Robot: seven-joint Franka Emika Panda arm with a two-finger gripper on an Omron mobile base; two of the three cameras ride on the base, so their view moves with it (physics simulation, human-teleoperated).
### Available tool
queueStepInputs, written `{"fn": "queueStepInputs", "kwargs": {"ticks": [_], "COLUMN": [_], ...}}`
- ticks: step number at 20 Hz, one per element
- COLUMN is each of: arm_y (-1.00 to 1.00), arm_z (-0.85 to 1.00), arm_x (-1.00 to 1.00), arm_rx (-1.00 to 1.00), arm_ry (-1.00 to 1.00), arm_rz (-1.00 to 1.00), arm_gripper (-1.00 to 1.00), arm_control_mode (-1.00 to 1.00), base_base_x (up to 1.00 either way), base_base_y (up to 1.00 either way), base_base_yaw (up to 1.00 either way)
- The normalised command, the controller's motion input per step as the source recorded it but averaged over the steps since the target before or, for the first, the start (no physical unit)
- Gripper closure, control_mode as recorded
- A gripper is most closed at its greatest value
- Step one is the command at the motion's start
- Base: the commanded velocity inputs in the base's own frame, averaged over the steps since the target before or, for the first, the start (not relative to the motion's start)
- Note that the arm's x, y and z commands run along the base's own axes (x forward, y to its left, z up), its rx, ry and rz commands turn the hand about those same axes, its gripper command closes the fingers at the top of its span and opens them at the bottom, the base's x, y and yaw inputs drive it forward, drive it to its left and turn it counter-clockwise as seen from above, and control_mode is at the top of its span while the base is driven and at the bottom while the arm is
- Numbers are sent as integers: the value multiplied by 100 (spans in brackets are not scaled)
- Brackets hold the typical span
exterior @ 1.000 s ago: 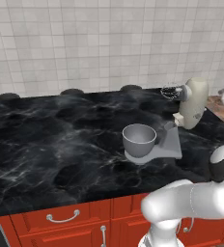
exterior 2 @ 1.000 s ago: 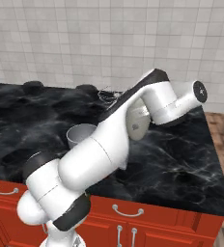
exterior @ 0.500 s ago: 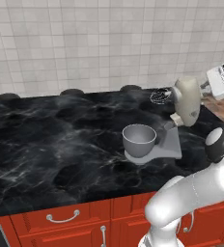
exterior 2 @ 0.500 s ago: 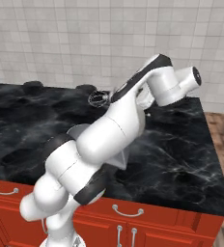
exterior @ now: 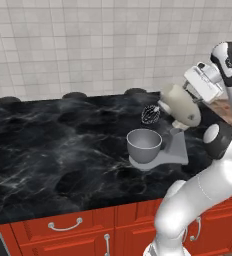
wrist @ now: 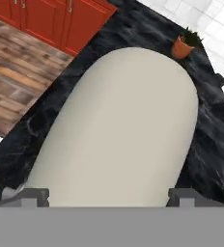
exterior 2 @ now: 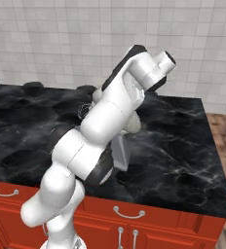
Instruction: Close the stand mixer head.
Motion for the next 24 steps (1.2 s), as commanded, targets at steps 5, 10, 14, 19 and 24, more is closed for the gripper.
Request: {"fn": "queueStepInputs", "kwargs": {"ticks": [5, 10, 14, 19, 24], "arm_y": [100, 100, 100, 80, 5], "arm_z": [-100, -100, -69, 9, 0], "arm_x": [58, 40, 36, -14, 0], "arm_rx": [-29, -42, -39, -30, 0], "arm_ry": [-38, -37, -35, -18, -1], "arm_rz": [26, 28, 27, 12, 0], "arm_gripper": [-100, -100, -100, -100, -100], "arm_control_mode": [-100, -100, -100, -100, -100], "base_base_x": [0, 0, 0, 0, 0], "base_base_y": [0, 0, 0, 0, 0], "base_base_yaw": [0, 0, 0, 0, 0]}}
